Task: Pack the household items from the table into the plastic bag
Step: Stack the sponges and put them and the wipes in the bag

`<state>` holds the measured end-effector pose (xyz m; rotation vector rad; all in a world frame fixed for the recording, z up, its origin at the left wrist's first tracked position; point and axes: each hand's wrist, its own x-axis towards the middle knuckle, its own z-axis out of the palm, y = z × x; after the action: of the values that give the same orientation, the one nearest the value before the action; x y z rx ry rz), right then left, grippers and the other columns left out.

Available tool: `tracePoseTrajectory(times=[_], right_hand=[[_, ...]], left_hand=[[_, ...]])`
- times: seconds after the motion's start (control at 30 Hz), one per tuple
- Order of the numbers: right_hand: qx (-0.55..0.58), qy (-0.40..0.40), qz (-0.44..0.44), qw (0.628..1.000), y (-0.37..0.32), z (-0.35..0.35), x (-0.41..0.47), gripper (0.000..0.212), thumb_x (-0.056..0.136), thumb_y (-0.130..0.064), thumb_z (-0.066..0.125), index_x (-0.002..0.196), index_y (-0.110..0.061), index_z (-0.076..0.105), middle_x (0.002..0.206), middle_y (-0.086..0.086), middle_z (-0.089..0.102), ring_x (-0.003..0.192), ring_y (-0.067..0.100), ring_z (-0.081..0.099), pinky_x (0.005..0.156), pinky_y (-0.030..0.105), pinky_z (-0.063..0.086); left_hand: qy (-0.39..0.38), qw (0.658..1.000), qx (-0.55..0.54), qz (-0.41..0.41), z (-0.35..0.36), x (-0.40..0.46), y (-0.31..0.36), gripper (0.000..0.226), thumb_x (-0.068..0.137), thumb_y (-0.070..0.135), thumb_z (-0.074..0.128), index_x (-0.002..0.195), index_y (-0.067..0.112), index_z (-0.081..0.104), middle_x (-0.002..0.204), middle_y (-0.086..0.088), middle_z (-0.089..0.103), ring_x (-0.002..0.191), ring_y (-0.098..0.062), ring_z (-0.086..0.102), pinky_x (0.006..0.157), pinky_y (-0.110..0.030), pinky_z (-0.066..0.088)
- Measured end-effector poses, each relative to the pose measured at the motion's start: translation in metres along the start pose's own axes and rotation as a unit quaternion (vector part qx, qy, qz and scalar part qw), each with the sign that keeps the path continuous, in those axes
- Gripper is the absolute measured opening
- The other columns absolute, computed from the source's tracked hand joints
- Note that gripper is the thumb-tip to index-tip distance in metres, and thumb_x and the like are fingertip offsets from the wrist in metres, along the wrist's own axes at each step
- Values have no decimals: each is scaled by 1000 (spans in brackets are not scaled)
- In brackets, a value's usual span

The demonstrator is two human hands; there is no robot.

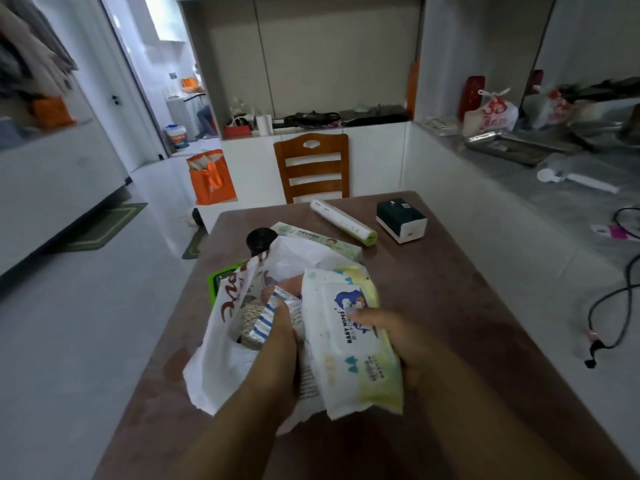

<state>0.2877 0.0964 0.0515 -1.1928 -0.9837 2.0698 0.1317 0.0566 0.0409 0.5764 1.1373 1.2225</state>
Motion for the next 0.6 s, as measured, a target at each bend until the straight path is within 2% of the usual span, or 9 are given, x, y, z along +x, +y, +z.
tracePoseTrajectory(times=[0.07, 0.13, 0.2, 0.23, 0.3, 0.37, 0.43, 0.5, 0.6], right_hand=[[43, 8, -6, 999, 2, 11, 13, 20, 72, -17, 69, 90, -9, 75, 89, 16, 74, 70, 30, 70, 74, 41, 54], [73, 10, -8, 997, 0, 22, 29, 18, 78, -13, 66, 93, -8, 75, 87, 17, 74, 70, 31, 70, 76, 43, 54], [60, 9, -4, 998, -5, 33, 48, 17, 80, -13, 65, 93, -8, 74, 84, 16, 75, 70, 30, 70, 76, 42, 54], [51, 5, 0, 999, -9, 40, 58, 16, 81, -14, 65, 93, -8, 73, 84, 15, 75, 71, 30, 70, 76, 41, 55], [37, 1, 9, 999, -18, 55, 80, 17, 84, -17, 63, 94, -9, 73, 86, 14, 75, 74, 30, 69, 79, 42, 54], [1, 12, 18, 1000, -20, 69, 105, 25, 82, -21, 65, 103, -9, 71, 98, 15, 74, 84, 32, 68, 86, 44, 53], [-115, 59, 21, 991, -16, 75, 135, 57, 70, -32, 73, 123, -12, 62, 119, 16, 67, 98, 33, 66, 91, 46, 53], [-314, 113, -10, 943, -5, 75, 159, 86, 63, -44, 73, 139, -17, 47, 140, 12, 50, 119, 33, 55, 100, 41, 48], [-454, 178, -40, 872, 6, 75, 170, 85, 76, -49, 63, 148, -16, 30, 150, 9, 37, 131, 32, 44, 107, 40, 40]], left_hand=[[59, 989, 135, 11, -24, 4, 16, 70, 94, 64, 18, 101, 20, 73, 91, -12, 77, 84, -29, 72, 74, -39, 58], [114, 966, 233, -12, -50, 12, 28, 81, 92, 65, 12, 83, 11, 71, 75, -12, 71, 69, -26, 63, 63, -29, 50], [129, 949, 285, -39, -70, 20, 37, 79, 92, 64, 8, 79, 12, 67, 64, -7, 63, 59, -22, 56, 58, -25, 44], [137, 938, 314, -48, -77, 25, 40, 76, 94, 61, 7, 85, 13, 66, 63, -5, 62, 56, -21, 54, 55, -24, 42], [171, 915, 362, -46, -91, 39, 45, 71, 96, 56, 6, 107, 13, 62, 74, -5, 61, 55, -21, 50, 55, -24, 41], [194, 898, 391, -51, -102, 50, 48, 70, 96, 57, 8, 132, 12, 47, 99, -9, 62, 54, -22, 48, 53, -24, 38], [196, 877, 433, -73, -109, 53, 52, 73, 94, 61, 10, 141, 13, 41, 122, -16, 59, 68, -28, 59, 54, -24, 38], [175, 838, 505, -108, -114, 52, 52, 77, 93, 62, 10, 141, 10, 42, 127, -24, 57, 83, -33, 63, 63, -28, 45], [129, 786, 586, -148, -117, 51, 55, 83, 91, 66, 11, 146, 8, 34, 129, -27, 55, 70, -26, 59, 65, -29, 51]])
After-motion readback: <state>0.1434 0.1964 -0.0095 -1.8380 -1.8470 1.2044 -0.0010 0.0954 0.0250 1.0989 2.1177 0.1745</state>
